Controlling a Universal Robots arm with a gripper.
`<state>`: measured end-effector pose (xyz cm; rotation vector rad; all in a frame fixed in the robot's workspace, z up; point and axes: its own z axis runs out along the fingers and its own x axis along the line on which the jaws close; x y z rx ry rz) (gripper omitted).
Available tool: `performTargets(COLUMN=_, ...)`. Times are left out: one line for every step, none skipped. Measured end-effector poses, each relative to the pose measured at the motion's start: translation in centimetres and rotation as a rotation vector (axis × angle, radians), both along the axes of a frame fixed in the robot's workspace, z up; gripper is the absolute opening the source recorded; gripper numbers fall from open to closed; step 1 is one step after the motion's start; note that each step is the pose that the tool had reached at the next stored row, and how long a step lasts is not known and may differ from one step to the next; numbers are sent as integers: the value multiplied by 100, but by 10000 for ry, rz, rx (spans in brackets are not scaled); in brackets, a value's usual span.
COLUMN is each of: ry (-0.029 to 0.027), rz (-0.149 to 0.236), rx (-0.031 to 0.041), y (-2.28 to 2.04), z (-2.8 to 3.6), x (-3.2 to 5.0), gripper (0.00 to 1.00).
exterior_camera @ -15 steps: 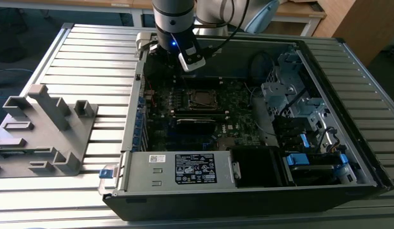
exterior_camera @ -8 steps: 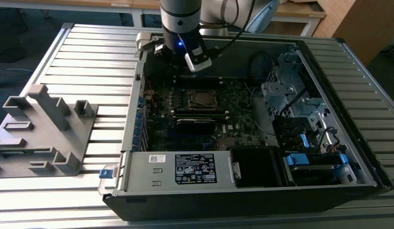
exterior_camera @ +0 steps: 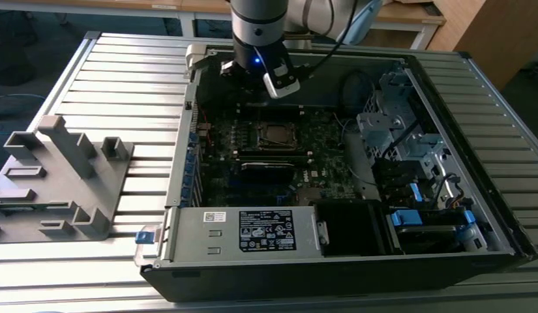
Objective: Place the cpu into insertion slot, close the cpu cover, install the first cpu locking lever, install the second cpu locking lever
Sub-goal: 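Install the first cpu locking lever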
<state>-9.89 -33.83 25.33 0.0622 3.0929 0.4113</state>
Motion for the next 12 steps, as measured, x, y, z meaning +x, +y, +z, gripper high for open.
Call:
performTargets(ry=1, rz=-2, rx=-4, y=0, z=0, x=3, gripper=10)
performTargets(ry=1, rz=-3, rx=-5, y=0, z=0, x=3, gripper=10)
performTargets(ry=0, rz=-4, rx=-5, y=-1, z=0, x=3, gripper=10)
performTargets(ry=0, rz=-4, rx=-5, y=0, z=0, x=3, gripper=10)
performTargets(ry=0, rz=-3, rx=-6, y=0, z=0, x=4, gripper=10)
performTargets(ry=1, rz=-3, rx=-6, y=0, z=0, x=5, gripper=10)
performTargets(ry=0, rz=-3, rx=-6, y=0, z=0, x=5, gripper=10)
performTargets(ry=0, rz=-3, rx=-6, y=0, z=0, x=5, gripper=10)
performTargets(ry=0, rz=-3, rx=-5, y=0, z=-1, x=5, gripper=10)
performTargets(ry=0, rz=-3, rx=-5, y=1, z=-4, x=6, gripper=10)
performTargets(ry=0, rz=-4, rx=-15, y=1, z=-6, x=7, gripper=10)
performTargets(ry=1, rz=-5, rx=-70, y=0, z=-7, x=7, gripper=10)
